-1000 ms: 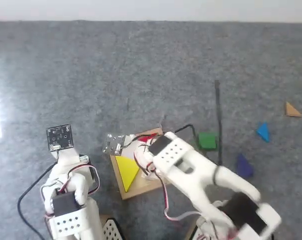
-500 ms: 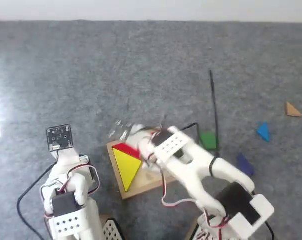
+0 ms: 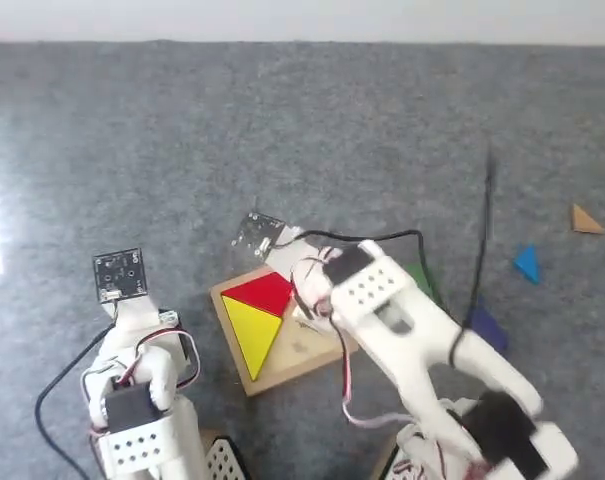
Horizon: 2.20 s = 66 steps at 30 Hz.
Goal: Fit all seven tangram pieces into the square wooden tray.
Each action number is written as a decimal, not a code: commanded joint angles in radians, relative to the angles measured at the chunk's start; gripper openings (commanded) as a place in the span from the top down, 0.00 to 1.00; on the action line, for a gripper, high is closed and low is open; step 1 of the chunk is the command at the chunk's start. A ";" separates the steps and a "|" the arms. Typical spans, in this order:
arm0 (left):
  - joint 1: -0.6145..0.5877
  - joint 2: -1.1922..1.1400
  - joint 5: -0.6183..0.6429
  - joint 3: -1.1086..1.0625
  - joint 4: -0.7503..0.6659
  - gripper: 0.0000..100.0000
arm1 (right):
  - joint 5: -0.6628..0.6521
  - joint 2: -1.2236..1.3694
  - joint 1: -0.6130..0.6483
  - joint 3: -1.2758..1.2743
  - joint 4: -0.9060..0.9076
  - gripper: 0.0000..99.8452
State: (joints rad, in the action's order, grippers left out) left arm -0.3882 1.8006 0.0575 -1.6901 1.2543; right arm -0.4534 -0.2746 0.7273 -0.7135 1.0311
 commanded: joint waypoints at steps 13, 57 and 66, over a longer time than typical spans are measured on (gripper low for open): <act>-0.003 0.017 -0.005 0.007 0.008 0.99 | 0.029 0.130 0.156 -0.035 -0.157 0.97; -0.003 0.017 -0.005 0.007 0.008 0.99 | -0.180 -0.516 -0.673 0.043 0.421 0.95; -0.003 0.017 -0.005 0.007 0.008 0.99 | -0.338 -0.487 -1.004 -0.052 0.323 0.95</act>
State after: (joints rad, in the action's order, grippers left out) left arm -0.3882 1.8006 0.0575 -1.6901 1.2543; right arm -0.7833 -0.7595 -0.2547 -0.7196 1.4331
